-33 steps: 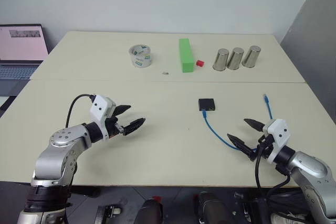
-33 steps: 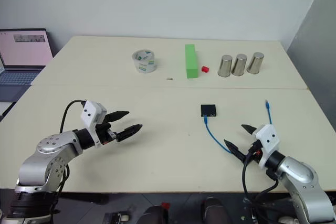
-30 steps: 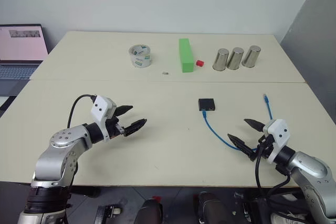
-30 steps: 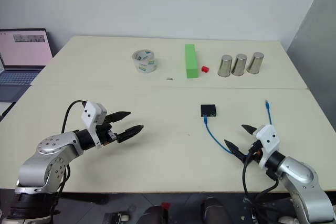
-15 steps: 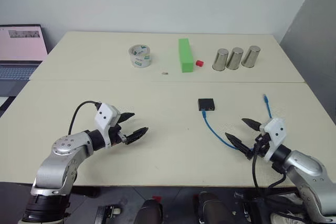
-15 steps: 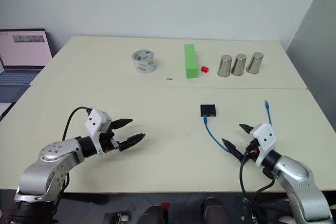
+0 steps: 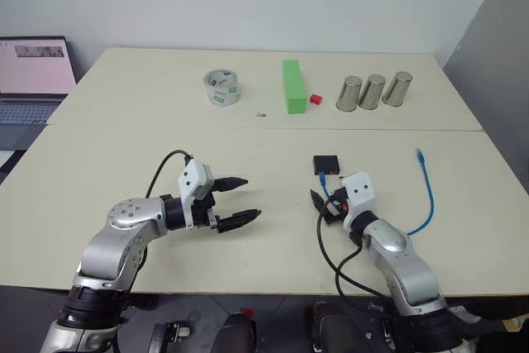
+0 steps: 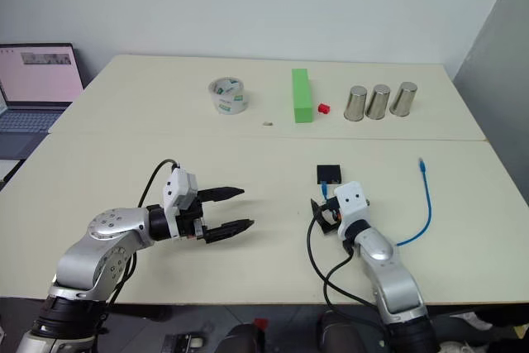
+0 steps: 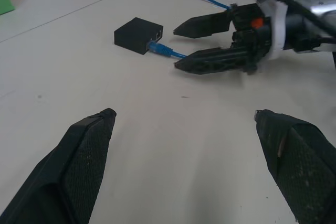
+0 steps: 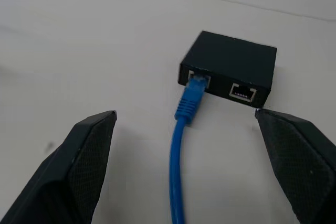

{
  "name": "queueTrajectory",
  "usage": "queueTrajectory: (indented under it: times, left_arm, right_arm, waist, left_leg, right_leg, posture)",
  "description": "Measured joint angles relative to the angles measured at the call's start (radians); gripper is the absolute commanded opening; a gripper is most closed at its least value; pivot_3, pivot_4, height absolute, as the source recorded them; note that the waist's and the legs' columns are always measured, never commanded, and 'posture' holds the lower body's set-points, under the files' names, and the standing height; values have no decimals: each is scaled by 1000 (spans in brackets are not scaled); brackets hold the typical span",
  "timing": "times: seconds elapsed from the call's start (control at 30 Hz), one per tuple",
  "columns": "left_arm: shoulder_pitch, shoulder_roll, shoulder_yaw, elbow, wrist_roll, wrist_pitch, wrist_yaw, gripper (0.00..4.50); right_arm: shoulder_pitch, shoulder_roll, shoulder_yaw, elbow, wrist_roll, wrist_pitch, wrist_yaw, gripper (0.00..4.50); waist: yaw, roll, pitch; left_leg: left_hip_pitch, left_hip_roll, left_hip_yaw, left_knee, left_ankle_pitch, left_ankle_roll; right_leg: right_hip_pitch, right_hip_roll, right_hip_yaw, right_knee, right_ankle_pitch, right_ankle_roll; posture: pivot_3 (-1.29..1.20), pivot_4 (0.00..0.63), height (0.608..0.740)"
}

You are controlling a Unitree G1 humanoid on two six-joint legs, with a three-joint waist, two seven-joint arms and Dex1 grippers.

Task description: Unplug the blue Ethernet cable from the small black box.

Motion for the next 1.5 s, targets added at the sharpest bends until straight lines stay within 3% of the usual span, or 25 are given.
queueTrajectory:
  times: [0.27, 0.6, 0.73, 0.9, 1.1, 1.27, 1.5]
  left_arm:
    - [-10, -4, 0, 30, 3, -19, -14, 4500]
    - [-17, -16, 0, 62, 18, -23, 20, 4500]
    - [-41, -28, 0, 97, 17, -4, 32, 4500]
    - [-94, -33, 19, 132, -43, 114, 47, 4500]
    - [-166, -13, 73, 142, -251, 391, -10, 4500]
    - [-222, -16, 85, 149, -334, 508, -17, 4500]
    - [-243, -43, 88, 151, -367, 562, 2, 4500]
  right_arm:
    - [-29, 47, -18, -5, -11, 90, -52, 2251]
    - [-59, -2, 36, 12, -53, 79, -5, 36]
    - [-93, -96, 62, 49, -76, 25, 74, 36]
    - [-132, -261, 115, 105, -151, -180, 204, 36]
    - [-227, -460, 169, 258, -278, -677, 297, 36]
    - [-300, -486, 173, 361, -285, -1002, 338, 36]
    - [-333, -486, 177, 416, -264, -1187, 398, 36]
  waist:
    - [-4, 0, 0]
    - [-8, 0, 0]
    - [-6, 0, 0]
    - [-14, 0, 0]
    - [-23, -1, 1]
    - [-24, -1, 1]
    - [-22, -1, 1]
  left_leg:
    - [1, 0, 0, 0, 0, 0]
    - [1, 0, 0, 1, 0, 0]
    - [1, -1, 0, 1, 0, 0]
    - [0, 0, 0, 0, 0, 0]
    - [0, -1, 0, 1, 0, 0]
    - [1, 0, 0, 1, 0, 0]
    - [1, -1, 0, 1, 0, 0]
  right_leg:
    - [0, 0, 0, 1, 0, 0]
    - [0, 0, 0, 1, 0, 0]
    - [1, 0, 0, 1, 0, 1]
    - [0, 0, -1, 0, 0, 1]
    - [1, 0, 0, 0, 0, 1]
    - [1, 1, 0, 1, 0, 1]
    - [1, 0, 0, 1, 3, -4]
  posture:
    - [0, 150, 740]
    - [0, 150, 740]
    - [0, 150, 740]
    - [0, 150, 740]
    - [0, 150, 740]
    - [0, 150, 740]
    - [0, 150, 740]
